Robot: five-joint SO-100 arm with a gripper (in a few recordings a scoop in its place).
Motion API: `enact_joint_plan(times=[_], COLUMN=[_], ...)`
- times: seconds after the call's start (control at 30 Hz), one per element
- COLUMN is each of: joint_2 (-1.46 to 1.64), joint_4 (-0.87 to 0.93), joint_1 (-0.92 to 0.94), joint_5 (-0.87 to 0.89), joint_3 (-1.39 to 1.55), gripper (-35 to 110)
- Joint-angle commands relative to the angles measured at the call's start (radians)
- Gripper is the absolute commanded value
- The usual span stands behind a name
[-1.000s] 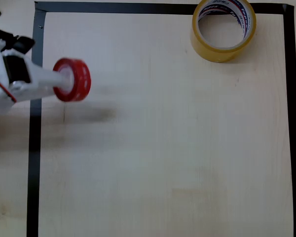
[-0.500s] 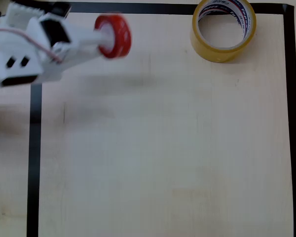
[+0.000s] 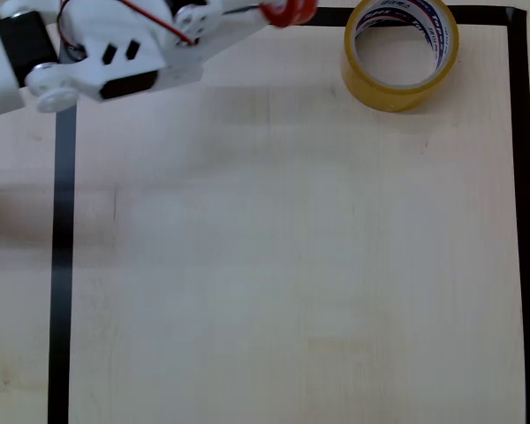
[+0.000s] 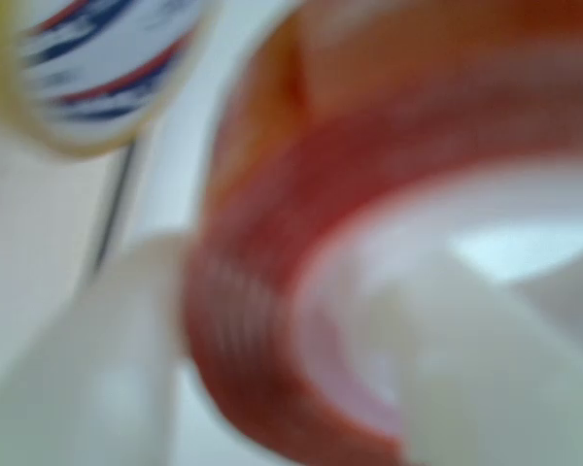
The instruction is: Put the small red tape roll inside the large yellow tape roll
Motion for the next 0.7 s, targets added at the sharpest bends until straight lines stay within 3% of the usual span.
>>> enact_joint_plan(times=[0.0, 0.67], joint_2=[-0.021, -0.463], joint_4=[-0.063, -0.077], joint_1=[-0.006, 0.083], joint_5=[0.008, 0.084], joint_3=[-0.199, -0.696], gripper=[0, 0])
